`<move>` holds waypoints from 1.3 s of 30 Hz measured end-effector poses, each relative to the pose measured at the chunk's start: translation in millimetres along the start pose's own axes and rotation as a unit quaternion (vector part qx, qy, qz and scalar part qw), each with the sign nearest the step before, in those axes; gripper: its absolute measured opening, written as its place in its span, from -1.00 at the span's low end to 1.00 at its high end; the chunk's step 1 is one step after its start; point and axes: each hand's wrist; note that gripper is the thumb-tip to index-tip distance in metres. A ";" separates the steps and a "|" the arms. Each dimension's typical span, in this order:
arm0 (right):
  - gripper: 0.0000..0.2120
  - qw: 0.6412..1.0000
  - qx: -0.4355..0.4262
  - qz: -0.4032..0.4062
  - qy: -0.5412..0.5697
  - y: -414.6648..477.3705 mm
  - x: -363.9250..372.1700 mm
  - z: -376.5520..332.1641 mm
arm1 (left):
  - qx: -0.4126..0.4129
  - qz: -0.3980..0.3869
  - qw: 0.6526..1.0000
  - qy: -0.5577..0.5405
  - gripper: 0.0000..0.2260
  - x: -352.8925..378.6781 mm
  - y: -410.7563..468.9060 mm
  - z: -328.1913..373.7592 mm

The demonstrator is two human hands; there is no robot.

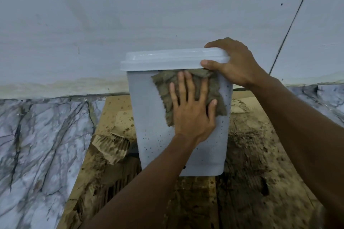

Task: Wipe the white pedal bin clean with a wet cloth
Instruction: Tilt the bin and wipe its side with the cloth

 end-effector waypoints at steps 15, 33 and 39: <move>-0.44 1.000 -0.006 0.009 0.024 -1.3 -1.0 3.0 | -0.010 0.016 1.000 -0.013 -0.41 7.8 4.3 -1.0; -0.48 0.999 -0.007 0.028 0.026 2.4 7.3 9.6 | 0.283 -0.117 0.952 0.026 -0.33 29.8 -92.3 -17.2; -0.49 0.998 -0.041 0.036 -0.004 -3.5 14.6 12.9 | 0.115 -0.031 0.993 0.016 -0.31 12.1 -11.3 -9.1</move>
Point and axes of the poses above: each hand's wrist, its own y-axis towards the middle knuckle, its own x-axis out of the palm, z = x × y, and after that the axes turned 6 degrees about x, right-handed
